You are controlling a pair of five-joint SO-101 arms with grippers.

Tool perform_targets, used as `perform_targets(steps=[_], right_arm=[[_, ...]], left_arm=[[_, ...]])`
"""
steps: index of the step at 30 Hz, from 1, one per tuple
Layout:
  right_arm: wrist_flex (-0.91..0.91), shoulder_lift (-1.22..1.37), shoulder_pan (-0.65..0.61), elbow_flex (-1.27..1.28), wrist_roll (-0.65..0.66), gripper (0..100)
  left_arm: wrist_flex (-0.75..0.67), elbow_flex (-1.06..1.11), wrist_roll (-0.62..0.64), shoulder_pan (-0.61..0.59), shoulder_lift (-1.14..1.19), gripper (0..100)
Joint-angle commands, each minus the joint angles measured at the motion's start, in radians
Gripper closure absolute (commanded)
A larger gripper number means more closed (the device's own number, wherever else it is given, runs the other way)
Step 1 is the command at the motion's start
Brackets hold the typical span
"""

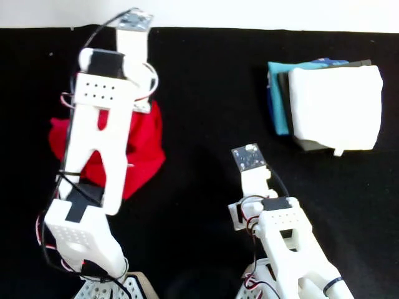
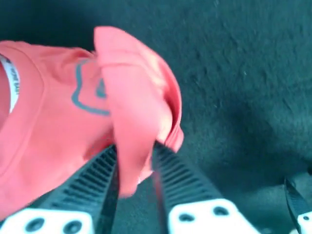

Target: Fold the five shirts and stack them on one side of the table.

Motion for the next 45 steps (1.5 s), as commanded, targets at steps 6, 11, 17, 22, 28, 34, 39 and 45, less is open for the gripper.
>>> perform_targets(steps=[6,11,17,22,28,34,39,45], right_arm=[[-0.018,0.01,0.008,0.015,0.012,78.9],[-0.018,0.01,0.008,0.015,0.012,78.9],[-0.018,0.01,0.008,0.015,0.012,78.9],[-0.018,0.01,0.008,0.015,0.012,78.9],[-0.018,0.01,0.008,0.015,0.012,78.9],[-0.018,0.01,0.008,0.015,0.012,78.9],[-0.018,0.01,0.008,0.015,0.012,78.9],[-0.018,0.01,0.008,0.015,0.012,78.9]], left_arm=[[0.147,-0.071,0.103,-0.056,-0.07,84],[0.15,0.119,0.021,-0.157,-0.228,84],[0.149,0.549,-0.121,-0.183,-0.417,83],[0.037,0.779,-0.132,-0.185,-0.476,83],[-0.318,0.947,-0.127,-0.216,-0.446,83],[-0.729,0.949,0.014,-0.223,-0.4,83],[-1.06,0.915,0.094,-0.196,-0.28,84],[-0.965,0.696,0.095,-0.128,-0.219,84]])
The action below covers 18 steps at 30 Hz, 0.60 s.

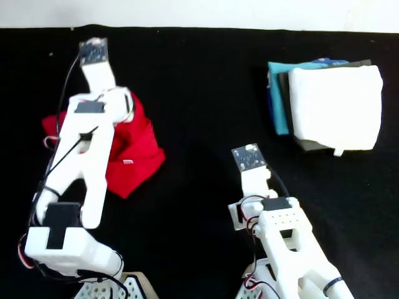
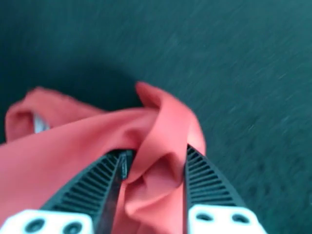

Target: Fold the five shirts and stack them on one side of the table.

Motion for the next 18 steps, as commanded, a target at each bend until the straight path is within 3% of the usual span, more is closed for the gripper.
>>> perform_targets(steps=[1,4,9,12,14,18], right_arm=[[-0.018,0.01,0.008,0.015,0.012,78.9],[-0.018,0.01,0.008,0.015,0.012,78.9],[-0.018,0.01,0.008,0.015,0.012,78.9],[-0.018,0.01,0.008,0.015,0.012,78.9],[-0.018,0.01,0.008,0.015,0.012,78.9],[-0.018,0.01,0.008,0.015,0.012,78.9]], left_arm=[[0.117,-0.17,0.009,0.061,-0.007,84],[0.342,-0.308,0.008,0.081,-0.007,84],[0.847,-0.57,0.002,0.061,-0.007,83],[1.06,-0.697,0.0,0.054,-0.005,83],[1.166,-0.75,-0.011,0.059,-0.005,83],[1.181,-0.644,-0.069,0.021,-0.015,83]])
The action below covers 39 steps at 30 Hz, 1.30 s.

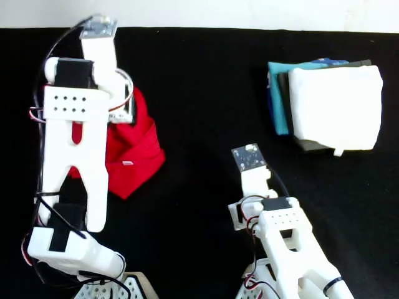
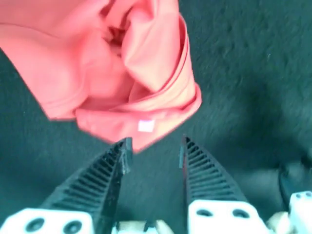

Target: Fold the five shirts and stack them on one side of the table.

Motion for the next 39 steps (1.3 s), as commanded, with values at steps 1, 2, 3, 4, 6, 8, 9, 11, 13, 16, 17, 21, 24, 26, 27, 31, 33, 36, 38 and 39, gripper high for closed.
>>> perform_targets(steps=[1,2,3,4,6,8,9,11,13,16,17,21,24,26,27,31,33,36,38,39], right_arm=[[-0.018,0.01,0.008,0.015,0.012,78.9],[-0.018,0.01,0.008,0.015,0.012,78.9],[-0.018,0.01,0.008,0.015,0.012,78.9],[-0.018,0.01,0.008,0.015,0.012,78.9],[-0.018,0.01,0.008,0.015,0.012,78.9],[-0.018,0.01,0.008,0.015,0.012,78.9],[-0.018,0.01,0.008,0.015,0.012,78.9],[-0.018,0.01,0.008,0.015,0.012,78.9],[-0.018,0.01,0.008,0.015,0.012,78.9],[-0.018,0.01,0.008,0.015,0.012,78.9],[-0.018,0.01,0.008,0.015,0.012,78.9],[-0.018,0.01,0.008,0.015,0.012,78.9],[-0.018,0.01,0.008,0.015,0.012,78.9],[-0.018,0.01,0.008,0.015,0.012,78.9],[-0.018,0.01,0.008,0.015,0.012,78.9],[-0.018,0.01,0.008,0.015,0.012,78.9],[-0.018,0.01,0.008,0.015,0.012,78.9],[-0.018,0.01,0.008,0.015,0.012,78.9],[-0.018,0.01,0.008,0.015,0.012,78.9],[-0.018,0.01,0.008,0.015,0.012,78.9]], left_arm=[[0.035,0.088,-0.051,-0.045,-0.015,83],[0.035,0.14,-0.069,-0.05,-0.013,83],[0.034,0.197,-0.092,-0.064,-0.012,83],[0.02,0.249,-0.115,-0.079,-0.005,83],[-0.068,0.346,-0.146,-0.119,0.019,83],[-0.175,0.418,-0.157,-0.159,0.054,83],[-0.226,0.446,-0.157,-0.171,0.077,83],[-0.302,0.487,-0.157,-0.183,0.127,83],[-0.367,0.506,-0.157,-0.183,0.18,83],[-0.459,0.507,-0.157,-0.183,0.259,83],[-0.489,0.507,-0.157,-0.183,0.277,83],[-0.557,0.507,-0.155,-0.176,0.32,83],[-0.562,0.509,-0.157,-0.176,0.326,84],[-0.559,0.515,-0.157,-0.179,0.326,84],[-0.555,0.516,-0.157,-0.179,0.326,85],[-0.549,0.507,-0.153,-0.177,0.314,98],[-0.514,0.487,-0.153,-0.179,0.308,100],[-0.417,0.435,-0.153,-0.183,0.266,99],[-0.334,0.397,-0.153,-0.185,0.211,99],[-0.287,0.377,-0.153,-0.185,0.174,99]])
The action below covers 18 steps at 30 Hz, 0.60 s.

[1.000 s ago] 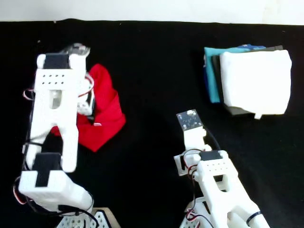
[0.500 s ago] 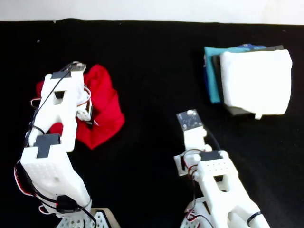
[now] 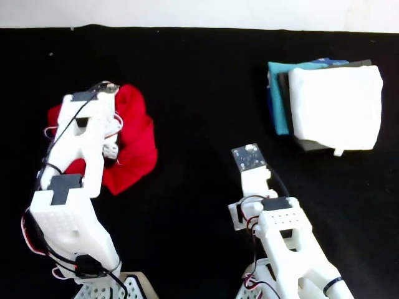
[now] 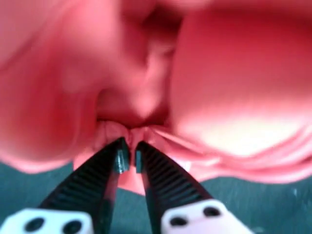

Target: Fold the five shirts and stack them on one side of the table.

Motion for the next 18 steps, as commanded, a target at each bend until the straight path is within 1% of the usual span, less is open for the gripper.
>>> perform_targets(steps=[1,5,7,10,12,14,18], right_arm=[[-0.018,0.01,0.008,0.015,0.012,78.9],[-0.01,0.002,0.007,0.004,0.012,78.9],[0.047,-0.001,0.004,-0.047,0.012,78.9],[0.197,0.012,0.004,-0.234,0.012,78.9],[0.291,0.013,0.004,-0.387,0.012,78.9],[0.364,0.036,0.002,-0.552,0.012,78.9],[0.461,0.205,-0.027,-0.878,0.012,78.7]], left_arm=[[0.161,-0.09,-0.008,-0.013,-0.156,99],[0.321,-0.159,-0.011,-0.015,-0.329,99],[0.368,-0.171,-0.011,-0.028,-0.395,99],[0.405,-0.143,-0.011,-0.081,-0.484,99],[0.413,-0.113,-0.011,-0.14,-0.538,99],[0.413,-0.073,-0.021,-0.228,-0.602,99],[0.413,0.033,-0.158,-0.421,-0.716,99]])
